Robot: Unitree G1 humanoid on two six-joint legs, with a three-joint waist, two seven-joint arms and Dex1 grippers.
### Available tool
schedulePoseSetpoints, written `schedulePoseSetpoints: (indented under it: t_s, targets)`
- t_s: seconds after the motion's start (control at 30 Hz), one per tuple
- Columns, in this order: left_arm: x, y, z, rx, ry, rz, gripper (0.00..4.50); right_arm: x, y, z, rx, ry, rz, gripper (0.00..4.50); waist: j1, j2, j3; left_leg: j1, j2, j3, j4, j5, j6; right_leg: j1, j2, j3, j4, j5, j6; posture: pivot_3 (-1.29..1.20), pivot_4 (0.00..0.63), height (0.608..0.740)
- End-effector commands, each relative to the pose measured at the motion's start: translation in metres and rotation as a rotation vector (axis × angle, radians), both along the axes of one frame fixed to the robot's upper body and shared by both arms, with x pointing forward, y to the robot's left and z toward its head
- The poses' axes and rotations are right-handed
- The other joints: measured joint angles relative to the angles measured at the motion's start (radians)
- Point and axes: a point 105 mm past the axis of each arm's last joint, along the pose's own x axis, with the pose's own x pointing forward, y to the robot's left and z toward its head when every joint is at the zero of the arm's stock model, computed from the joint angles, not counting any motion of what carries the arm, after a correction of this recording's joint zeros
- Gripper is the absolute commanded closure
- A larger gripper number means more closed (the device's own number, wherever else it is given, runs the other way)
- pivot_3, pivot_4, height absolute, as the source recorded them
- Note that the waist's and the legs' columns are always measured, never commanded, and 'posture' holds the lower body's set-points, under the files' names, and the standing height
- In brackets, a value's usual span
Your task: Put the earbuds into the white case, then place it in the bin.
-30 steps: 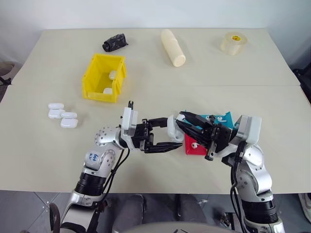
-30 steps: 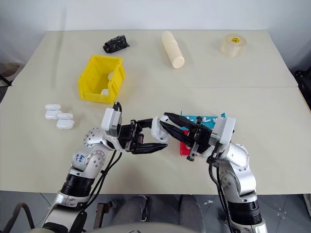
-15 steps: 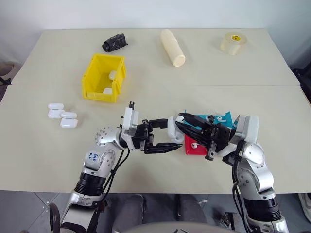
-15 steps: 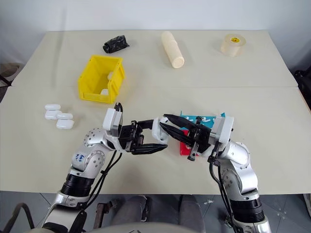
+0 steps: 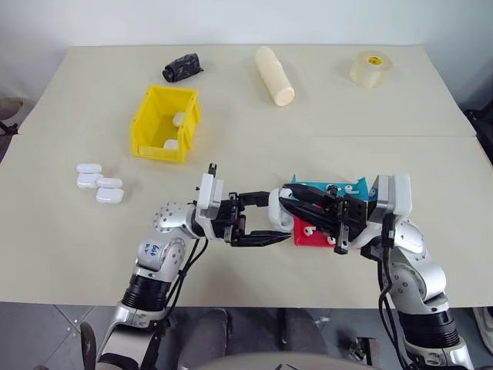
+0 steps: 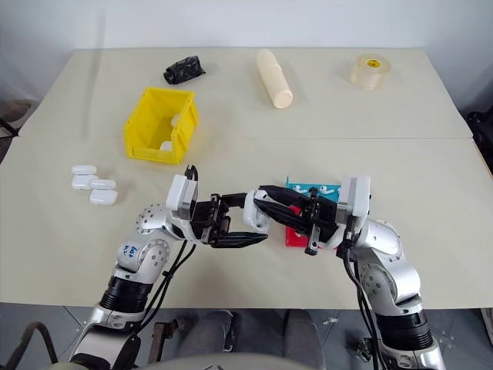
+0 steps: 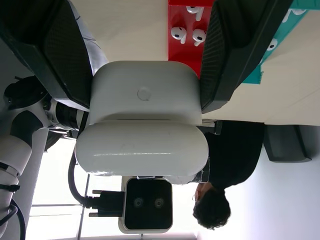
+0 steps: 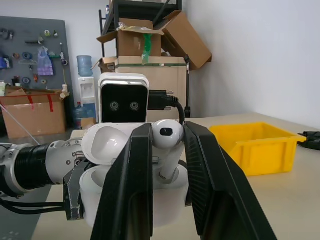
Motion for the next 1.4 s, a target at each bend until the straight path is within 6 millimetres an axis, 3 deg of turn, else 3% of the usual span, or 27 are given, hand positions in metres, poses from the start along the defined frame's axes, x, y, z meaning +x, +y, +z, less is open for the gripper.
schedulePoseSetpoints:
  t_s: [0.03,0.4,0.73,0.93,1.03,1.2,1.27,1.4]
  targets:
    - [-0.012,-0.010,0.035,-0.106,-0.148,-0.053,1.71,-0.011,0.012,-0.017,-0.078,0.078,0.099,3.57,0.000,0.000,0.000,0.000,0.000,0.000,0.000,0.000,0.000,0.000,0.000,0.000,0.000,0.000,0.000,0.00,0.150,0.740]
    - [-0.012,-0.008,0.034,-0.104,-0.153,-0.037,1.71,-0.005,0.007,-0.012,-0.081,0.049,0.069,0.09,0.001,0.000,0.000,0.000,0.000,0.000,0.000,0.000,0.000,0.000,0.000,0.000,0.000,0.000,0.000,0.00,0.150,0.740]
    - [-0.003,0.015,0.006,-0.008,-0.109,0.074,1.71,-0.011,-0.034,0.000,-0.166,0.008,-0.044,0.04,0.002,0.000,0.000,-0.001,0.000,0.000,-0.002,0.000,0.000,0.000,0.000,0.000,-0.003,0.000,0.000,0.00,0.150,0.740]
    - [-0.005,0.030,-0.011,0.043,-0.106,0.135,1.71,-0.010,-0.089,-0.013,-0.343,0.003,-0.211,0.04,0.004,0.000,0.000,-0.001,0.000,0.000,-0.002,0.000,0.000,0.001,0.000,-0.001,-0.004,0.000,0.000,0.00,0.150,0.740]
    - [-0.006,0.033,-0.014,0.048,-0.104,0.155,1.71,-0.006,-0.126,-0.020,-0.431,0.011,-0.315,0.04,0.005,0.000,0.000,-0.001,0.000,0.001,-0.001,0.000,0.001,0.002,0.000,-0.001,-0.004,0.000,0.001,0.00,0.150,0.740]
    - [-0.003,0.031,-0.016,0.052,-0.112,0.193,1.71,-0.002,-0.170,-0.039,-0.555,0.102,-0.409,0.04,0.004,0.000,0.000,0.000,0.000,0.001,-0.001,0.000,0.001,0.002,0.000,-0.001,-0.004,0.000,0.001,0.00,0.150,0.740]
    - [-0.002,0.029,-0.015,0.049,-0.116,0.204,1.71,-0.001,-0.178,-0.044,-0.579,0.128,-0.427,0.04,0.004,0.000,0.000,0.000,0.000,0.002,-0.001,0.000,0.001,0.002,0.000,-0.001,-0.004,0.000,0.001,0.00,0.150,0.740]
    - [-0.001,0.029,-0.014,0.038,-0.121,0.222,1.71,0.013,-0.173,-0.038,-0.614,0.084,-0.455,0.04,-0.002,0.000,0.000,0.000,0.001,0.002,-0.001,0.000,0.001,0.001,0.000,0.000,-0.004,0.000,0.001,0.00,0.150,0.740]
